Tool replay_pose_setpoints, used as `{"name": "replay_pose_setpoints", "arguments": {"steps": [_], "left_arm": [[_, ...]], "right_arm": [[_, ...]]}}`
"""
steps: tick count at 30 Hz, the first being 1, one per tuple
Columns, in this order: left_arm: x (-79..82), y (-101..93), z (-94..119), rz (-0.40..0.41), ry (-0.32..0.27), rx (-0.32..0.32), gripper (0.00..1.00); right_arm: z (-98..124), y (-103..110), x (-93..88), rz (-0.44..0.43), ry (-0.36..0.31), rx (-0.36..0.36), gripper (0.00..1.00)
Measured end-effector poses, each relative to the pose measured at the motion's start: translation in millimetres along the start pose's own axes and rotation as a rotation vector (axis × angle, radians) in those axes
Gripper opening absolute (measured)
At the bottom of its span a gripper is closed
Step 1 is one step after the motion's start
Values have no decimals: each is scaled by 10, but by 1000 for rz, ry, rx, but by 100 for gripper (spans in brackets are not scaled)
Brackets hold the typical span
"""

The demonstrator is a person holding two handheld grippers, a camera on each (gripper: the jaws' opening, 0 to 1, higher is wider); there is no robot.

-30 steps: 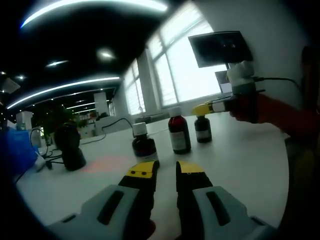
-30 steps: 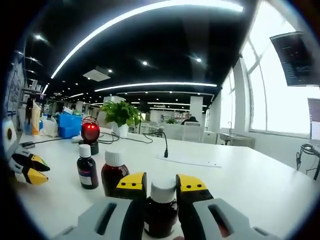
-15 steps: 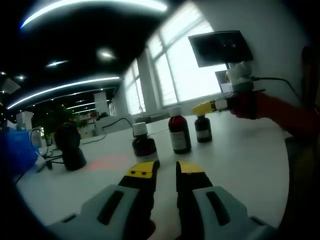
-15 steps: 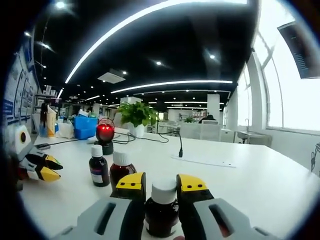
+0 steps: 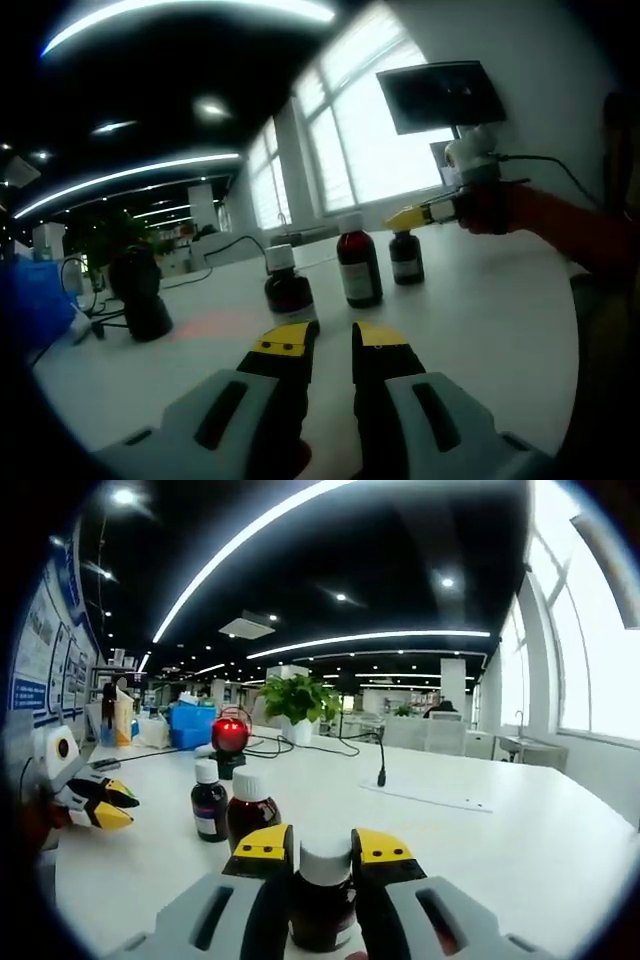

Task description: Rotate the medicine bottle to make it face forward pick up the medicine bottle inspect the drug traceability code place the medicine on the table

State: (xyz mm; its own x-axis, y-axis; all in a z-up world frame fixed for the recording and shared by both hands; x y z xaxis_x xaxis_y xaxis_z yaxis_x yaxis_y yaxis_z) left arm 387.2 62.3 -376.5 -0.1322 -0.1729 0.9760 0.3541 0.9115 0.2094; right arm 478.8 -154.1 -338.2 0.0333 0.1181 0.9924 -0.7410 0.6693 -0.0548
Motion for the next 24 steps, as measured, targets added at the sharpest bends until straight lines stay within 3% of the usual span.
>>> {"name": "replay_pose_setpoints", "arguments": {"steps": [12, 24], "left_arm": [[2, -1, 5, -2, 1, 1, 8], [0, 2, 8, -3, 1, 2, 8]], "right_arm": [[16, 31, 7, 17, 0, -29, 16], [20, 109, 12, 17, 7, -108, 16]]}}
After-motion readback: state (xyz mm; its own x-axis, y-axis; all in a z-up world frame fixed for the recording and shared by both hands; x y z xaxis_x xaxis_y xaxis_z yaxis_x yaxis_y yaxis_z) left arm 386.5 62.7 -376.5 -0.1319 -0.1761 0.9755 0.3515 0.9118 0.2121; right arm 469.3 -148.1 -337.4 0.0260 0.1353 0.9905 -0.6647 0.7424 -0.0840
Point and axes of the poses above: the point that each gripper's makers call its tool centre point, and the gripper's own axes: z roughly backward along the fingers, y roughly to its left, x roughly out of its top, the point moved 3 cm from there along z, roughly backward along the fingers, and after that the axes turned 15 degrees about x, right-handed, at the moved point
